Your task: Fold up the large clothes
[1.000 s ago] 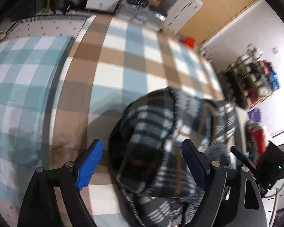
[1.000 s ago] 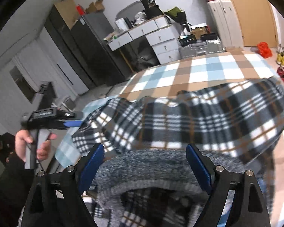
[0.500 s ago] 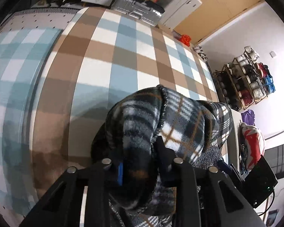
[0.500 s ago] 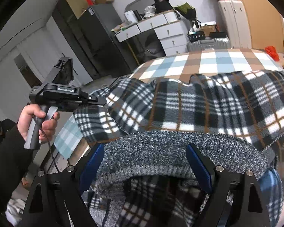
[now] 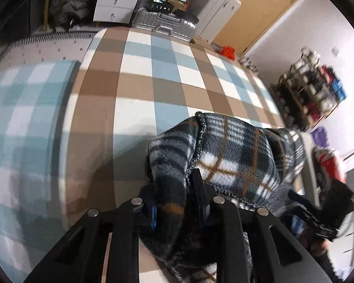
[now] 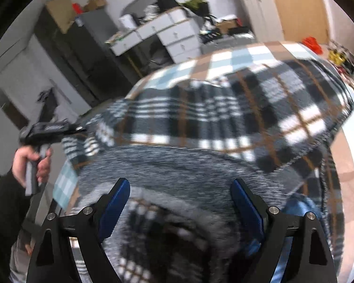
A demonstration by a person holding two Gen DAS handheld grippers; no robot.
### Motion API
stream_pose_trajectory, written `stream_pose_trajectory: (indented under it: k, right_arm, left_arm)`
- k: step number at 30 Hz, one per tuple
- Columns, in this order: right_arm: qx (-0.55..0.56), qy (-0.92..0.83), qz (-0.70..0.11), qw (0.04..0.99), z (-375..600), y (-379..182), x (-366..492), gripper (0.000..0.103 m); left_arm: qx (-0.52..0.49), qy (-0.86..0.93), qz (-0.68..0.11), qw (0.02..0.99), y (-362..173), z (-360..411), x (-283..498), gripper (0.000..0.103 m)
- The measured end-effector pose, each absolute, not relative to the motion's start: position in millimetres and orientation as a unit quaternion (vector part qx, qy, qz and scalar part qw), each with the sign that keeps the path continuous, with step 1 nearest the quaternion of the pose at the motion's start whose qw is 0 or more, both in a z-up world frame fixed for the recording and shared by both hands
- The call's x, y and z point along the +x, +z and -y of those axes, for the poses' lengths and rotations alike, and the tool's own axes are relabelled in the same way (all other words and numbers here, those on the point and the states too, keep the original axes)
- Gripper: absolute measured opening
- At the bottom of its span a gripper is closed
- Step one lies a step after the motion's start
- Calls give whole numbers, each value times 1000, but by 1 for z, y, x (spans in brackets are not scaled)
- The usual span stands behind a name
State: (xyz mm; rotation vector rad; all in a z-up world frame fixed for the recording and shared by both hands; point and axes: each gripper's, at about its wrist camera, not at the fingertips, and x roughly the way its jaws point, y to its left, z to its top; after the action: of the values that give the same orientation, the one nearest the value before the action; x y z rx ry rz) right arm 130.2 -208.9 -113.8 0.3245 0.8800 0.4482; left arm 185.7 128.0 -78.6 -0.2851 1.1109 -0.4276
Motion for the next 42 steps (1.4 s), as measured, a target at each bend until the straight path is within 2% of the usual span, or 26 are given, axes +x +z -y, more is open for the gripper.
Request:
stream_pose_trajectory:
  k: [4, 7, 10, 14, 17, 19, 20, 27, 29, 31, 33, 38, 42]
  right_arm:
    - [150, 208, -436, 863, 213, -118, 135, 89]
    - [93, 184, -439, 875, 202, -114, 130, 88]
    - [82, 173, -440, 877, 200, -111, 125, 88]
    - [83, 155, -419, 891, 207, -100, 112, 88]
    - [80, 157, -360, 916, 210, -80, 95, 89]
    - [69, 166, -320, 930, 208, -70, 87, 93]
    - [65, 173, -314, 931, 206, -70, 87, 99]
    - [98, 181, -343, 916, 215, -79, 92, 100]
    - [124, 180, -336, 916, 227, -69, 85, 100]
    - [158, 188, -337, 909, 244, -57, 72, 100]
    - [181, 199, -340, 901, 263, -48, 57, 103]
    - [136, 174, -403, 888, 291, -53, 45, 103]
    - [73, 140, -436, 886, 300, -59, 62, 103]
  left_arm:
    - [-129, -205, -513, 824, -84, -129, 159, 18]
    - [-120, -194, -520, 823, -94, -132, 144, 18]
    - [-127, -188, -529, 818, -96, -132, 135, 18]
    - [-71, -182, -512, 837, -72, -114, 116, 18]
    - [-49, -188, -498, 845, -50, -107, 102, 18]
    - [-44, -188, -490, 850, -41, -106, 96, 18]
    - [-46, -186, -487, 852, -37, -107, 93, 18]
    - [-89, -188, -458, 864, -18, -109, 61, 18]
    - [-82, -194, -457, 864, -19, -99, 38, 24]
    - [-73, -212, -447, 866, -19, -84, 11, 56]
    - [-58, -212, -437, 872, -24, -70, -21, 70]
    - [-24, -191, -462, 866, -54, -52, -34, 70]
    - [-64, -148, -439, 884, -41, -76, -9, 70]
